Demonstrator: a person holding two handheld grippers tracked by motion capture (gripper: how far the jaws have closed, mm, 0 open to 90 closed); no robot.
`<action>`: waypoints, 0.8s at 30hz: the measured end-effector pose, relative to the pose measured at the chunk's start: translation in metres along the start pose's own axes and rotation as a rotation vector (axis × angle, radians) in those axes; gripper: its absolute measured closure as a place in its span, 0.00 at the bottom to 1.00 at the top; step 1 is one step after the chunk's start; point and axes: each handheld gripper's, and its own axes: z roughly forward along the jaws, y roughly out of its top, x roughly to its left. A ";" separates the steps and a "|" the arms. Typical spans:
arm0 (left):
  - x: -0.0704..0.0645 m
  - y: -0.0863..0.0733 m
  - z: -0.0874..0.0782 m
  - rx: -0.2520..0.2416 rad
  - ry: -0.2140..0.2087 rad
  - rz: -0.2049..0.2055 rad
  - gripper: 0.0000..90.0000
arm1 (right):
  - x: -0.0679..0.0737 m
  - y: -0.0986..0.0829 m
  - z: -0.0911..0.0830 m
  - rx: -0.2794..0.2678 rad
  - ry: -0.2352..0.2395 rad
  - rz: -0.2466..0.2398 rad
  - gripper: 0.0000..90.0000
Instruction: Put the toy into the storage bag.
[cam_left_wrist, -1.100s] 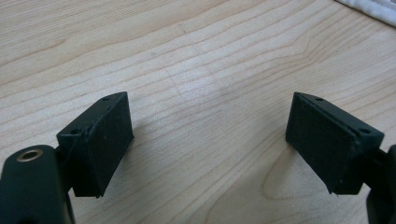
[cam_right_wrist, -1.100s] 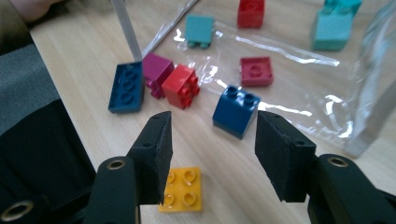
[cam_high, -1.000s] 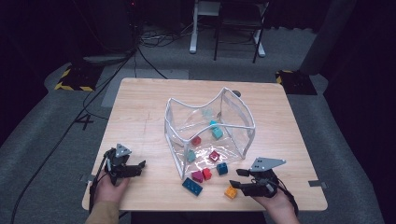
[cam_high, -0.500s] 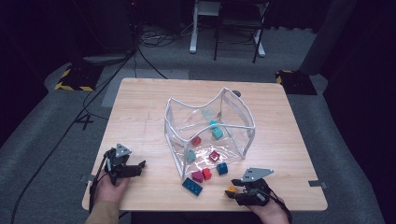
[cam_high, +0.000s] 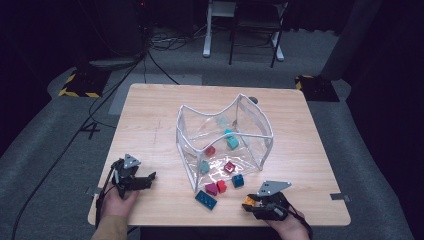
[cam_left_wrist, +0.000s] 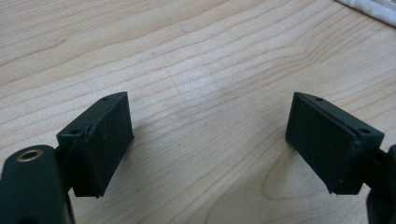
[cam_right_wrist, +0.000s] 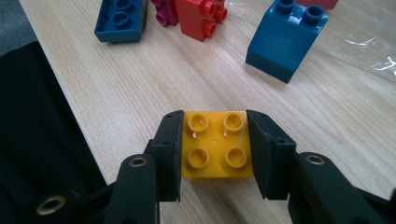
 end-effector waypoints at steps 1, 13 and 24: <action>0.000 0.000 0.000 0.000 0.000 -0.002 0.17 | 0.000 0.001 -0.001 -0.002 0.000 -0.001 0.65; 0.000 0.000 0.000 -0.001 0.001 0.000 0.17 | -0.008 0.022 -0.025 -0.050 0.019 -0.001 0.65; 0.000 0.000 0.000 0.000 0.000 0.001 0.17 | -0.019 0.052 -0.052 -0.093 0.008 -0.022 0.65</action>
